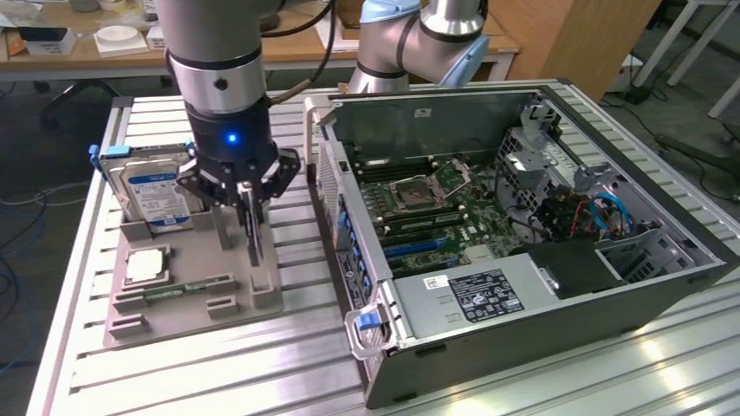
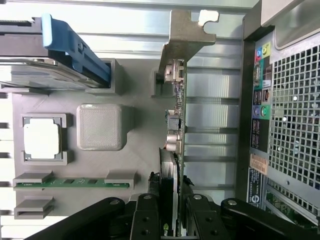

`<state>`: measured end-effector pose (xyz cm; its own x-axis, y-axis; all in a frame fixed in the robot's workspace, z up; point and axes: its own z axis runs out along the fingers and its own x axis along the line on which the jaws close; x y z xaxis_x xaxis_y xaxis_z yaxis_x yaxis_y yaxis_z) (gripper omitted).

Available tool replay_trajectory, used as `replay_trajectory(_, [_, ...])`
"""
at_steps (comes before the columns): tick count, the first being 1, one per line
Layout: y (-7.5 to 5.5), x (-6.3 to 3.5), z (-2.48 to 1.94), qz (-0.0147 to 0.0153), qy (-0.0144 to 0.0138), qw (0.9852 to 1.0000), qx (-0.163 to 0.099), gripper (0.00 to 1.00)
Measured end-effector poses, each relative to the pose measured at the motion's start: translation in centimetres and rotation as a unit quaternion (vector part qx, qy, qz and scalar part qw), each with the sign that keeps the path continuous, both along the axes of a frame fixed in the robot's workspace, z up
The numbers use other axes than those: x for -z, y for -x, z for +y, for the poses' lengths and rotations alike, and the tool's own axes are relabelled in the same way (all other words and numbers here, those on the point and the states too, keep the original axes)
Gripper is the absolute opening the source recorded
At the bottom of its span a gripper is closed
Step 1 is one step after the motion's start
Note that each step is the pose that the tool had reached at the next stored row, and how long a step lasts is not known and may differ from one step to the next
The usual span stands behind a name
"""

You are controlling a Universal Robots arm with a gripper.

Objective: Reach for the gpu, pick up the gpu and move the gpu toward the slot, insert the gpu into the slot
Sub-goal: 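Pick up the gpu and move the gpu toward the slot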

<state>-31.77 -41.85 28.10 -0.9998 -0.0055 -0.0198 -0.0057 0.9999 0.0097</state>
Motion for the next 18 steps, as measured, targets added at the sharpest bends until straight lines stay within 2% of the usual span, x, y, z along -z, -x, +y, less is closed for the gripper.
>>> replay_trajectory(18, [0.0,-3.21,0.0,0.0,-0.0008,1.0,0.0,0.27])
